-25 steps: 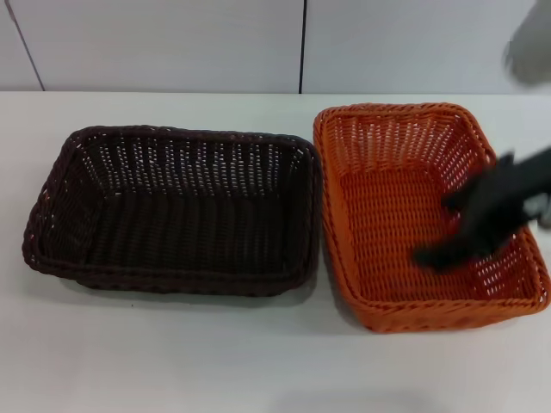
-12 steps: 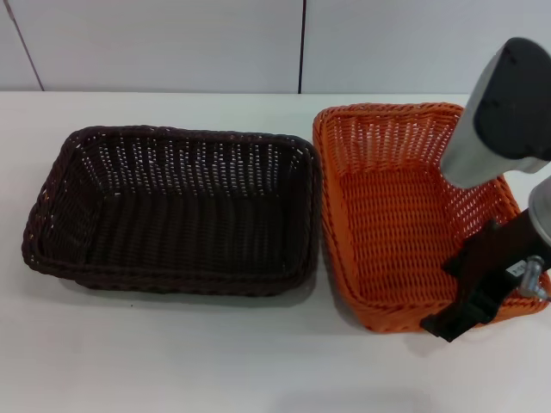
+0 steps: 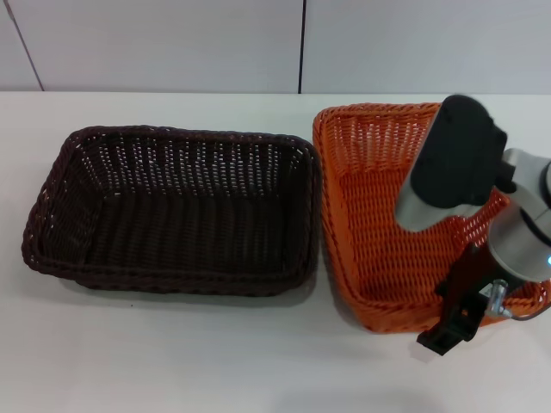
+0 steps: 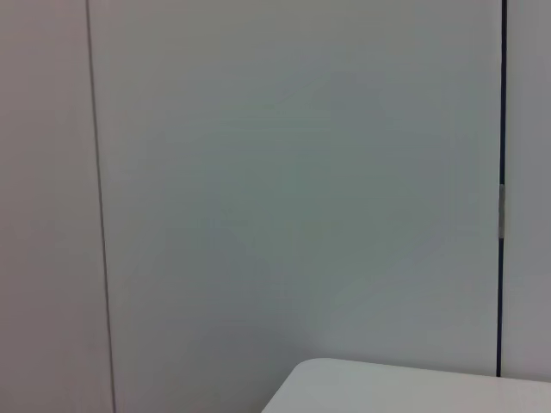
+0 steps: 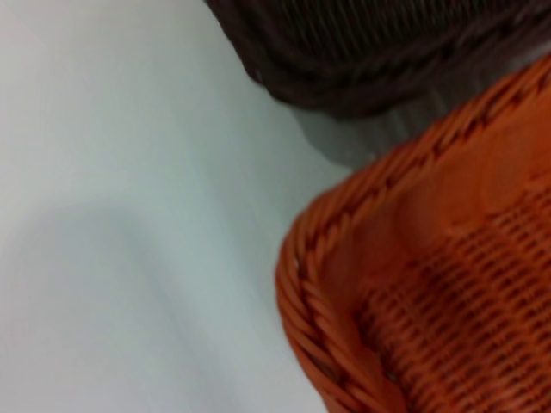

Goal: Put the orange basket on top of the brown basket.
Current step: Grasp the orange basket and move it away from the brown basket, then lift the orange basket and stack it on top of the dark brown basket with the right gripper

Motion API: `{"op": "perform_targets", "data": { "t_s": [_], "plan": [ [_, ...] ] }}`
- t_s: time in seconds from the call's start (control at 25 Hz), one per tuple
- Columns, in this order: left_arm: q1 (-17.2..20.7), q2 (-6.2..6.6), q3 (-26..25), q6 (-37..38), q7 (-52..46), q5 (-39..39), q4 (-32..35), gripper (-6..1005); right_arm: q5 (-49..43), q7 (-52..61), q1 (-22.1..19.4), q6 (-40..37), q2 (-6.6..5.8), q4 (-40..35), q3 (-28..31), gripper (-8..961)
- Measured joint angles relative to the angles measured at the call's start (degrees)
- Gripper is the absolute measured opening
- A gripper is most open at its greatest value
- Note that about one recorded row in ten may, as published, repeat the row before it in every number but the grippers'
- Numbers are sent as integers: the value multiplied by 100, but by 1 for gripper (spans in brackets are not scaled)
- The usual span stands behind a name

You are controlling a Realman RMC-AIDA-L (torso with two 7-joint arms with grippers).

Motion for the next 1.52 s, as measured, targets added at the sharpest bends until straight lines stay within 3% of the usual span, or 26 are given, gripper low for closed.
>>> {"op": "perform_targets", "data": {
  "t_s": [0.16, 0.4, 0.6, 0.72, 1.04, 1.2, 1.52],
  "plan": [
    [-11, 15, -19, -4, -3, 0, 23, 841, -52, 43, 67, 90, 8, 130, -57, 801],
    [-90, 17, -44, -8, -5, 0, 155, 841, -68, 127, 90, 113, 6, 63, -104, 606],
    [-177, 21, -52, -8, -5, 0, 289, 841, -105, 252, 54, 120, 6, -196, -123, 395],
    [-208, 21, -53, -6, -5, 0, 336, 841, -211, 382, 42, 119, 6, -409, -123, 215],
    [-325, 33, -92, -4, -5, 0, 502, 841, -890, 770, 68, -54, 2, -1473, -57, 198],
    [-370, 34, -125, -5, -5, 0, 567, 841, -1178, 808, 302, -174, -3, -1869, -9, 198],
    [-384, 27, -132, -2, -5, 0, 588, 841, -1499, 418, 655, 205, -11, -1852, -408, 203]
  ]
}}
